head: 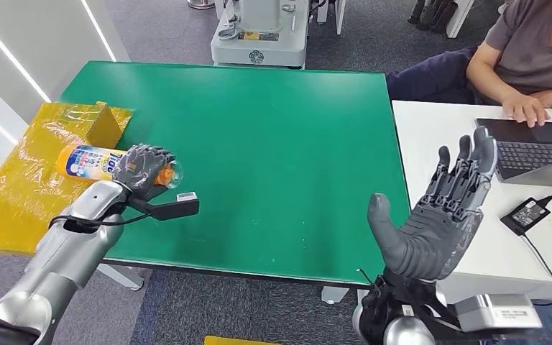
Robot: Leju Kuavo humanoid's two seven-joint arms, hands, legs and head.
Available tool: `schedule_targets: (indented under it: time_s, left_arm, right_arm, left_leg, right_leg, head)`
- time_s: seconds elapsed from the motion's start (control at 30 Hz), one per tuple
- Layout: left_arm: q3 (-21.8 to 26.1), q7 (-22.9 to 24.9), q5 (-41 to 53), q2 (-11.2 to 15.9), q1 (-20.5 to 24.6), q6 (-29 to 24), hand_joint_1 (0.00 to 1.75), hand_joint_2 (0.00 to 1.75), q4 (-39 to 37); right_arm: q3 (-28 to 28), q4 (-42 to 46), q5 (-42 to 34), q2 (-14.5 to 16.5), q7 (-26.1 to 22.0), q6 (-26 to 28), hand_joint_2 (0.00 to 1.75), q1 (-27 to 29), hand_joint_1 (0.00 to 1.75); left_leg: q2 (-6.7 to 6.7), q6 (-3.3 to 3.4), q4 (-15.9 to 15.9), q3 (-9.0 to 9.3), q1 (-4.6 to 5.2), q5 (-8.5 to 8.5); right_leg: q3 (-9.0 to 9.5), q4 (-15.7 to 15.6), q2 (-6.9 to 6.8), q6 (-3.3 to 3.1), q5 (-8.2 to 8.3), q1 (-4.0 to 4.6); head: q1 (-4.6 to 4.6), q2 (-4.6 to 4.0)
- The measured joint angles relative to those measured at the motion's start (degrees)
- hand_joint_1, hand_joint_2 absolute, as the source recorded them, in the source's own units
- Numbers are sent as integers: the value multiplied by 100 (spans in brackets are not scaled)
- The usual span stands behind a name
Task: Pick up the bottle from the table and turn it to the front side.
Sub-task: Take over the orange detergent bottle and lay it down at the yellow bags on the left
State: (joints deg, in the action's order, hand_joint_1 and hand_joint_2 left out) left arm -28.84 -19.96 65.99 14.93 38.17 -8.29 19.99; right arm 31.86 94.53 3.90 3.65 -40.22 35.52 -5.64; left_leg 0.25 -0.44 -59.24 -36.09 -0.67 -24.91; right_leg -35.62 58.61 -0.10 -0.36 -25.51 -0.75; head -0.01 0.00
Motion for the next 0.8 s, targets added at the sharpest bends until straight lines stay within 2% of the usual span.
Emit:
schedule_targets:
  time_s: [0.33, 0.8]
  left_arm:
    - [-160, 373, 355, 194, -100, 427, 175, 175, -327]
    - [-289, 645, 521, 229, -253, 166, 175, 175, -431]
  right_arm:
    - [95, 0, -8, 0, 0, 64, 175, -31, 0]
    - [140, 0, 42, 0, 0, 80, 175, -30, 0]
  left_leg:
    - [-1, 0, 0, 0, 0, 0]
    - [-1, -1, 0, 0, 0, 0]
  right_leg:
    - [0, 0, -2, -2, -2, 0]
    - [-1, -1, -2, -3, -2, 0]
  head:
    - [1, 0]
    - [1, 0]
